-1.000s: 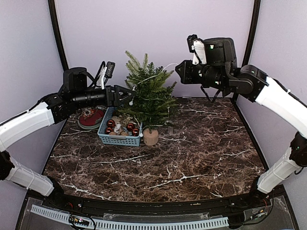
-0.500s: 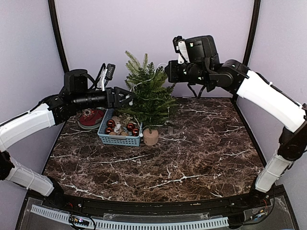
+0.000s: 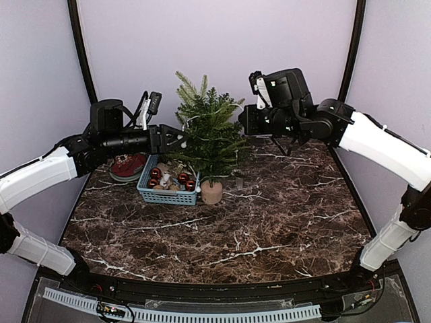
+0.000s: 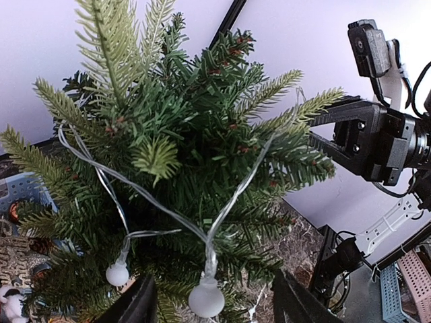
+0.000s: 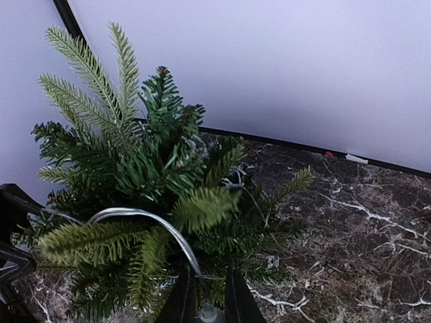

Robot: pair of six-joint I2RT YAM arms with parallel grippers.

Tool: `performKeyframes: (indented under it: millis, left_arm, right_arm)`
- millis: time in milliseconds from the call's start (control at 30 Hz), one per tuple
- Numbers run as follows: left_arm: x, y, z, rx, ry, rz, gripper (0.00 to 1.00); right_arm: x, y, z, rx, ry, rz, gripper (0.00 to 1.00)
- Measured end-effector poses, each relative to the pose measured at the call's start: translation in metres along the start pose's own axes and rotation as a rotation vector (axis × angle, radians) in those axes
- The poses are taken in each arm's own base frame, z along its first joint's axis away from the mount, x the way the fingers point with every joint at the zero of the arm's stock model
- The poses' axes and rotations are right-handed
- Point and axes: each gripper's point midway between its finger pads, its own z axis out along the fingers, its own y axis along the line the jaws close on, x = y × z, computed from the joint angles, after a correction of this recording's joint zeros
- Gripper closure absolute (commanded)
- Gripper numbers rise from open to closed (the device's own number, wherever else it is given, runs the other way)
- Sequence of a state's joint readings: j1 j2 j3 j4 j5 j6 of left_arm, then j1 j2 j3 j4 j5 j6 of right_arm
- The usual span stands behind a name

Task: Decorate the small christmas tree
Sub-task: Wrap the light string in the gap of the branches.

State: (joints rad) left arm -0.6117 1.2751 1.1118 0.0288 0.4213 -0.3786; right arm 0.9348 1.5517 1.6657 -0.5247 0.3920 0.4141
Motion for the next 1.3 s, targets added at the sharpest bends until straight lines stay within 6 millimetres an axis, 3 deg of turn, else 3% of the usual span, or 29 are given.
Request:
performKeyframes:
  millis: [400,733,1000,1300]
  left_arm:
    - [0.002,0.003,0.0,-0.013,0.0,-0.002,0.4]
    - [-0.003,0.001,-0.013,-0.034,-0.035,0.009,0.39]
    - [-0.006,0.002,-0.025,-0.067,-0.067,0.016,0.37]
    - [-0.007,0.004,-0.031,-0.092,-0.086,0.018,0.37]
  right_arm:
    - [0.002,0.001,-0.003,-0.018,-0.007,0.024,1.0]
    - [0.013,0.002,0.027,-0.024,0.024,0.041,1.0]
    - [0.014,0.004,0.032,-0.058,0.022,0.059,1.0]
    - [0.034,0.004,0.038,-0.079,0.061,0.053,0.77]
